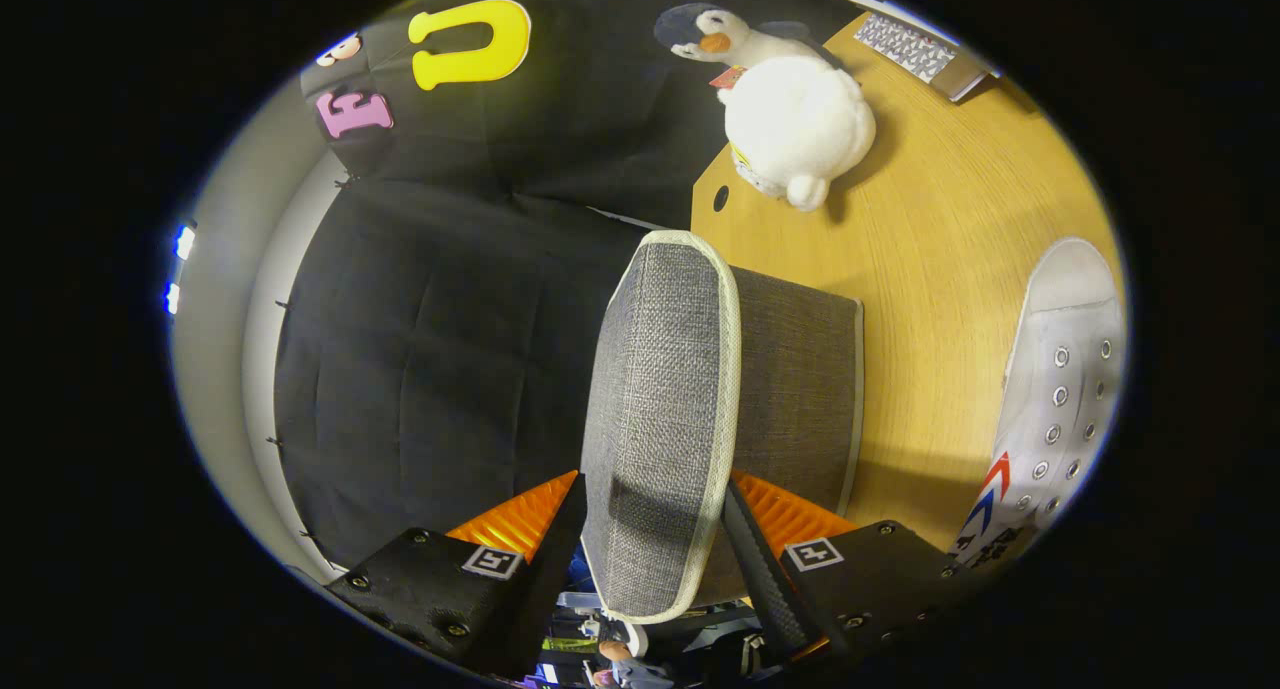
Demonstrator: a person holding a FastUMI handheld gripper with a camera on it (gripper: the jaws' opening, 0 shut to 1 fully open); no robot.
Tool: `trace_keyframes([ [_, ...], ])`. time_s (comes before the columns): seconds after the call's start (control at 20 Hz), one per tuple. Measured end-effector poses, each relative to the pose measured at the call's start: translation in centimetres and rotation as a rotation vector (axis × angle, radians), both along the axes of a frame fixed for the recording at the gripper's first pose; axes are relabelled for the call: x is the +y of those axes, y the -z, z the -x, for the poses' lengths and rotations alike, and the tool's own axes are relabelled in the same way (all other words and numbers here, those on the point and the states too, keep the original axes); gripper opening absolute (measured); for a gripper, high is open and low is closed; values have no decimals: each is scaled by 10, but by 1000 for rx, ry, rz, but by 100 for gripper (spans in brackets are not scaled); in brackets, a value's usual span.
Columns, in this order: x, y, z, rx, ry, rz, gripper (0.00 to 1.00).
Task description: Open the storage box then place both shoes into the box .Put the left shoe in first, then the right shoe, with the right side of both shoes facing outward in a uniform manner.
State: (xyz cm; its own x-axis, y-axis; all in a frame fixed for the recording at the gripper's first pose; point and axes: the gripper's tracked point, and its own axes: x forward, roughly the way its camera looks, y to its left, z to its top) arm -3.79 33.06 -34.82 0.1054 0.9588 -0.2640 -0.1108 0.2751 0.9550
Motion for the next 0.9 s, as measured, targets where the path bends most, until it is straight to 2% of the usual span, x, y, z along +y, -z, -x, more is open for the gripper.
trace_keyframes([
  [0.1, -7, 2, -13, 3, 47, 34, 48],
  [0.15, -10, -1, -18, 16, 58, 47, 25],
  [0.2, -12, -8, -18, 28, 58, 33, 16],
  [0.25, -12, -17, -16, 28, 43, 15, 13],
  [0.65, 19, -107, -16, -90, -21, -26, 13],
  [0.9, 89, -172, -14, -211, -84, -55, 13],
])
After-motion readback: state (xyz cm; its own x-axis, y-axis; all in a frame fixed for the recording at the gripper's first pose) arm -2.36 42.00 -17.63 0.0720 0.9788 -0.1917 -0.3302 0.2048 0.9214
